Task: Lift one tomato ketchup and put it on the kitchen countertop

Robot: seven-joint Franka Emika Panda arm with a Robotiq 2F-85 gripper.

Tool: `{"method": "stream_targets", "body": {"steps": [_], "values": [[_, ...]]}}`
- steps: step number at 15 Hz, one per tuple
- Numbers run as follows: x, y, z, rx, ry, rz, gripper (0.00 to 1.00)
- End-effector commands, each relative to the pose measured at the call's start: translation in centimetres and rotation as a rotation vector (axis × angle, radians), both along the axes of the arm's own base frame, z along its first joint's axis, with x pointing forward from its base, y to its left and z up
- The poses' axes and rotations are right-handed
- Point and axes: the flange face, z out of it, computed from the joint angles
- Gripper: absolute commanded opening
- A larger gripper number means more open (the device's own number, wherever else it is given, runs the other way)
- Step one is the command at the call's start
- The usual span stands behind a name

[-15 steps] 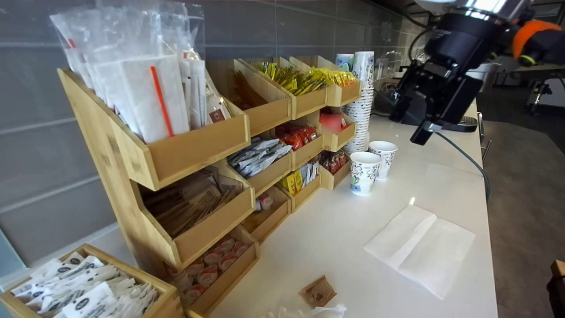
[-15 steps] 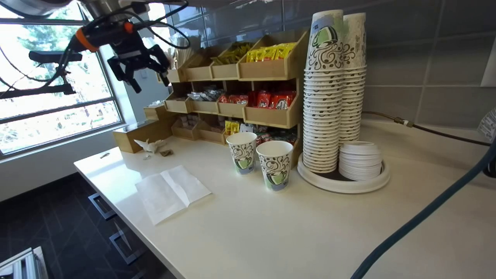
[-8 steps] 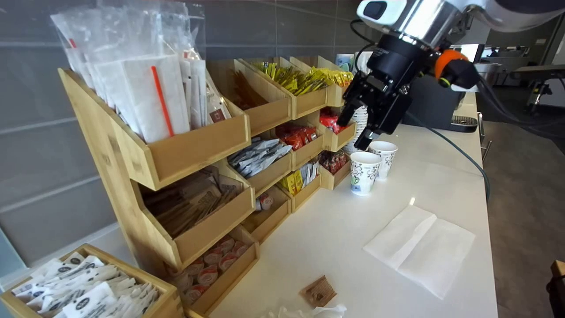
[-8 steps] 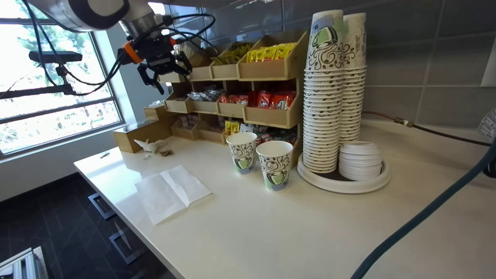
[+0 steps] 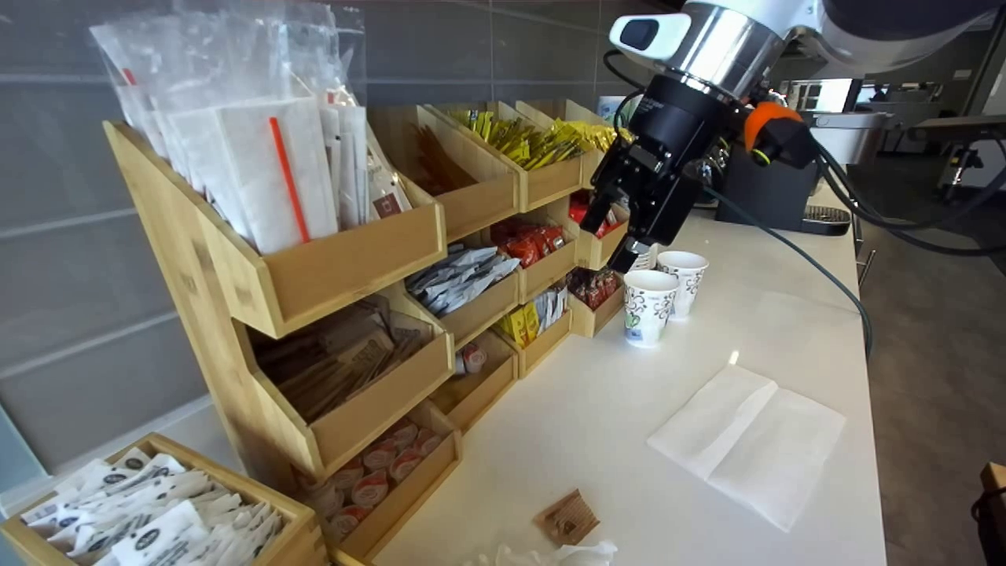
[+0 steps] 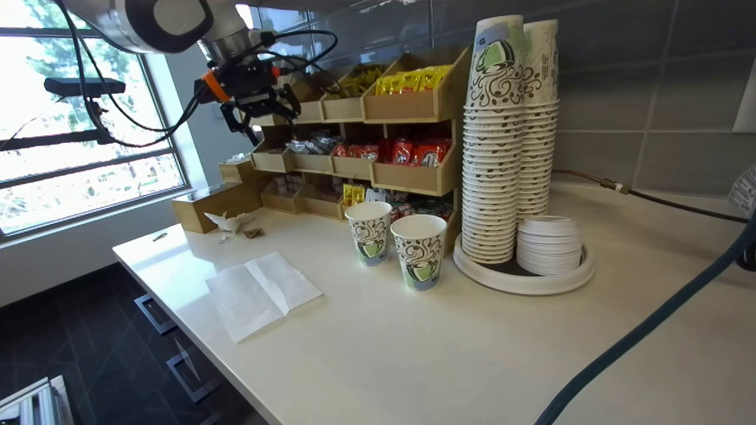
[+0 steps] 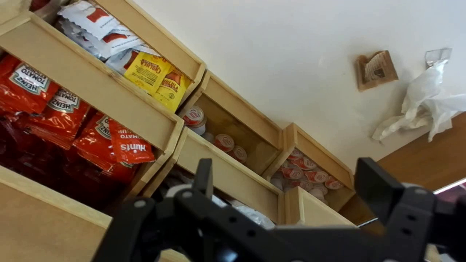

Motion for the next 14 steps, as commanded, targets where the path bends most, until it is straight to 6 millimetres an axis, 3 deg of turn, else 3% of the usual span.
{"method": "stream_targets", "body": {"steps": [1,9,14], "values": [[1.3,-1.8,-0.8,0.078,-0.043,-0.09,1.0],[4.4,-4.0,-3.9,0.253,-0.128,-0.22,1.0],[5.4,-4.8,-4.4,0.268,-0.197,-0.229,1.0]]}}
